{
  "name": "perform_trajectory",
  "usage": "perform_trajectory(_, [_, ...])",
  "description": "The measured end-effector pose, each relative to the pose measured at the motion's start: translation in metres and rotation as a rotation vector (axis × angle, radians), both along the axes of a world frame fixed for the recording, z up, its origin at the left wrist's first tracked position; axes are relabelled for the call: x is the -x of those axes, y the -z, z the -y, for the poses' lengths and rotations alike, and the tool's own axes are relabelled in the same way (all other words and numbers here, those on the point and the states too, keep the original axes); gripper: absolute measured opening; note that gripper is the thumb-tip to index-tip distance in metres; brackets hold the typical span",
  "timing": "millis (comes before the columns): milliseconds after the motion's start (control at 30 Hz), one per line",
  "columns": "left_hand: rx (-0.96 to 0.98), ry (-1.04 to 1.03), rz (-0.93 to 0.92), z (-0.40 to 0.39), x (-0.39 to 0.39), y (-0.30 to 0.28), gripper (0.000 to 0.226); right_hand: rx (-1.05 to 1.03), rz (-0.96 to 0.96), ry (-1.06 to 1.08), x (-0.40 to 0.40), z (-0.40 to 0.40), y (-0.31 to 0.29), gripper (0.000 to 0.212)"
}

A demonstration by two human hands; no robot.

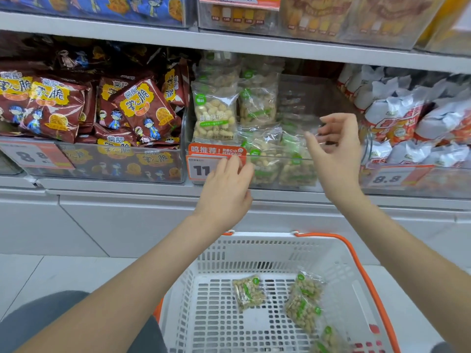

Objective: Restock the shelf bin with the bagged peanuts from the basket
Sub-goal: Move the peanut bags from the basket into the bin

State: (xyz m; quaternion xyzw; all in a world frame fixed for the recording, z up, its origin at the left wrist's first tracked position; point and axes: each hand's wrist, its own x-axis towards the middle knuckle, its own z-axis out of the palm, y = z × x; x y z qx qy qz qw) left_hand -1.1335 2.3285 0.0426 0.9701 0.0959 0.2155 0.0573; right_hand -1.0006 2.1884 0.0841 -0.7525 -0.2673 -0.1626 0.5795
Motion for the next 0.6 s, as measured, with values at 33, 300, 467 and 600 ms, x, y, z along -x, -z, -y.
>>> perform_trajectory(33, [0.002, 0.02, -0.011, 0.007, 0.0, 0.009, 0.023, -0.009, 0.025, 0.011, 0.01, 0.014, 0.013, 0.026])
perform_trajectory(300, [0.113, 0.025, -0.698, 0.067, 0.038, 0.144, 0.04, 0.58, -0.307, -0.008, 0.072, 0.123, 0.201, 0.021])
perform_trajectory(467, [0.287, -0.049, -0.904, 0.079, 0.051, 0.214, 0.032, 0.96, -0.569, -0.056, 0.072, 0.161, 0.271, 0.031])
perform_trajectory(600, [0.475, -0.145, -0.903, 0.075, 0.036, 0.252, 0.029, 1.052, -0.731, -0.083, 0.064, 0.161, 0.306, 0.046])
